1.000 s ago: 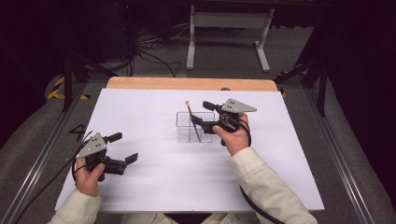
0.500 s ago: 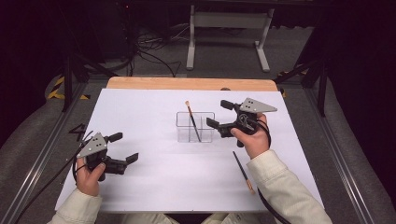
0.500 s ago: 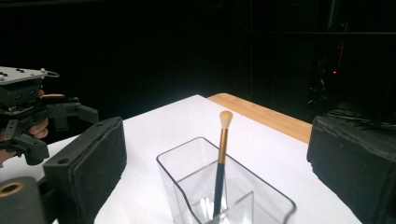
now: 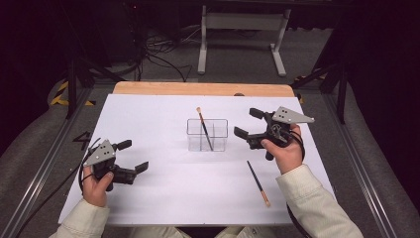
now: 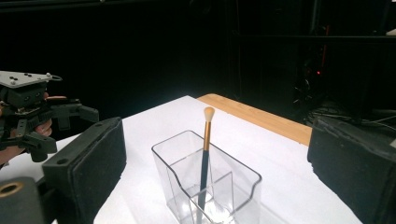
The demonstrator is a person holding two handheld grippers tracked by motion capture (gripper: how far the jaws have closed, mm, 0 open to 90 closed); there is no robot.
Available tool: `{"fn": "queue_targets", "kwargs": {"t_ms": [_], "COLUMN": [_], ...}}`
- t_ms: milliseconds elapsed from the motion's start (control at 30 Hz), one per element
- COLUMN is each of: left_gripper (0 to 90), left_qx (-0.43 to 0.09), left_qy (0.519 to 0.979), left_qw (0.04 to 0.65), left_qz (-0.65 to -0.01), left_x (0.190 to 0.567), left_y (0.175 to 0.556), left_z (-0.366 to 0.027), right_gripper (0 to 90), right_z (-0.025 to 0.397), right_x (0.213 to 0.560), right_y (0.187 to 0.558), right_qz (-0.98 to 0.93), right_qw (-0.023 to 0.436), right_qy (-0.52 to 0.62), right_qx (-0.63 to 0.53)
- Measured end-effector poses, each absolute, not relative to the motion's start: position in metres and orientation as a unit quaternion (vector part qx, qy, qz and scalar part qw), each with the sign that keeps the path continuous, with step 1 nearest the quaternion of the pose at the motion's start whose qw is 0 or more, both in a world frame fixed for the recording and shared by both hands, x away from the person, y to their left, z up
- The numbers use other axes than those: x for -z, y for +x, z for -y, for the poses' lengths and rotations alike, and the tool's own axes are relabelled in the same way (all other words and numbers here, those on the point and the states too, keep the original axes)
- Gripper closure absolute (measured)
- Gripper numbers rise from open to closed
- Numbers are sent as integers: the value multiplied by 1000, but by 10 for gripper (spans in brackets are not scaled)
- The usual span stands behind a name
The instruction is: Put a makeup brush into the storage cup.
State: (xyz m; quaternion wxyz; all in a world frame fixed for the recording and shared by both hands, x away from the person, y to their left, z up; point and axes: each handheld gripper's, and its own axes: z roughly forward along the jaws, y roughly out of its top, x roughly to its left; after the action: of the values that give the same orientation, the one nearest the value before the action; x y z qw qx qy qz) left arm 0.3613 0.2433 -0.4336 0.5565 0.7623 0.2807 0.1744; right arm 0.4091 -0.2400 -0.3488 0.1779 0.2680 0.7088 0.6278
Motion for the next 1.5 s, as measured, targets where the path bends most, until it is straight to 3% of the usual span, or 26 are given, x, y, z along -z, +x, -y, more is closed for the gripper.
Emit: {"fn": "queue_targets", "kwargs": {"t_ms": [533, 1500], "left_gripper": [5, 4], "left_qx": [-170, -170], "left_qy": [767, 767], "left_qw": [555, 553], "left_qz": [-274, -279], "left_x": [433, 434], "left_y": [366, 366], "left_z": [-237, -238], "right_gripper": [45, 27], "right_z": [279, 302], "right_x": [343, 342], "right_y": [388, 366], "right_qz": [-694, -732], "right_qw": [197, 193], "right_qy": [296, 311], "right_qx": [-626, -575]}}
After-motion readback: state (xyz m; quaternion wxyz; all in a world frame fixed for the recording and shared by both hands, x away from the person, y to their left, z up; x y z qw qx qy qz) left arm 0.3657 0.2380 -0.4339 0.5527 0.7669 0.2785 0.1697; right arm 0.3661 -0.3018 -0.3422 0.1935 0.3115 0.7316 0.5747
